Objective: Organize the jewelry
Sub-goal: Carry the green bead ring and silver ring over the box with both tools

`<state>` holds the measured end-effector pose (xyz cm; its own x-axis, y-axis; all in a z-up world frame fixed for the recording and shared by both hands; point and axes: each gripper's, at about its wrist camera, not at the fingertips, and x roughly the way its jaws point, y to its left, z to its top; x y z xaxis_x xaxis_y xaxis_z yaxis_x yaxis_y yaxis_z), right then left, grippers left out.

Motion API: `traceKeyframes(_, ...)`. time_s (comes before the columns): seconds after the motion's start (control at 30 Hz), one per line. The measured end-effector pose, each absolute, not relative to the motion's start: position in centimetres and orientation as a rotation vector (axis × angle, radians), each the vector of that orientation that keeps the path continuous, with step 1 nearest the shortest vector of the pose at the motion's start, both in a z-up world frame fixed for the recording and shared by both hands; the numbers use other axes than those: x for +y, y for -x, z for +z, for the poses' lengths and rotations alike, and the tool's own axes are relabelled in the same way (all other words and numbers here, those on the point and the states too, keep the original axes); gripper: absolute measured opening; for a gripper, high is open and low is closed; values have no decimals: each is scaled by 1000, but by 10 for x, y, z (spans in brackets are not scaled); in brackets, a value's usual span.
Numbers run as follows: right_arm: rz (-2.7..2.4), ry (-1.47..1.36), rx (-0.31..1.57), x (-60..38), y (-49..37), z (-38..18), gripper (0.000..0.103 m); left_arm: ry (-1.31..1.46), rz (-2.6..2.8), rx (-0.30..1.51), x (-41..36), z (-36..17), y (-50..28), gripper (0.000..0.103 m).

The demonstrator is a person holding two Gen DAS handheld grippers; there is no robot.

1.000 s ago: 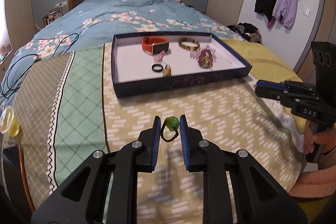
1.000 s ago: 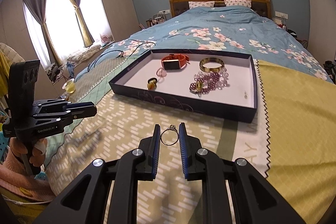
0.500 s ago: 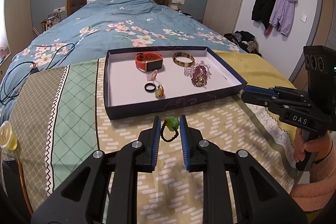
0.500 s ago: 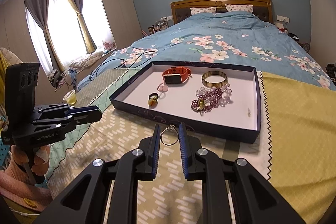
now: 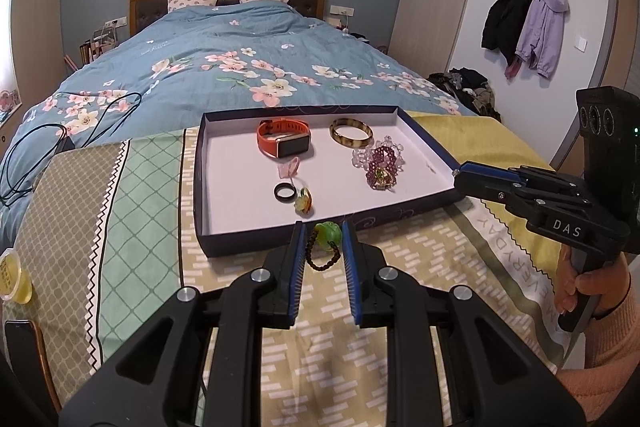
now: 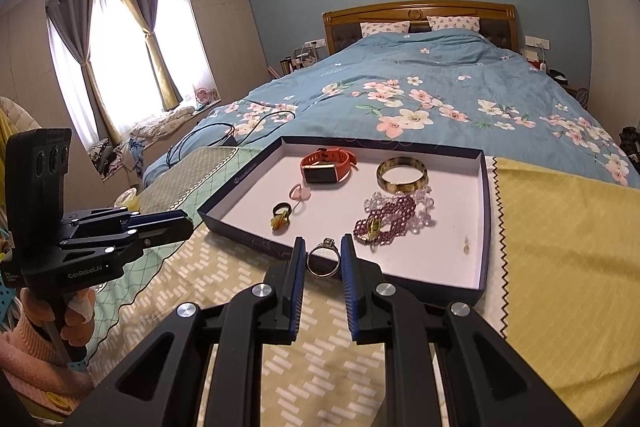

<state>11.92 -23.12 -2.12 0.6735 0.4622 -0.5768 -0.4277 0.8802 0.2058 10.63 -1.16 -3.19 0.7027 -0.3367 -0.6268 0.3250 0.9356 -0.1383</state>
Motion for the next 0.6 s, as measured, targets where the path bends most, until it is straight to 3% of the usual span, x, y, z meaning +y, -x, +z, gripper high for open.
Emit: traceKeyframes(0.6,486,-47,650,-232,-142,-14,16,22,-366,685,-19,-25,-133,19)
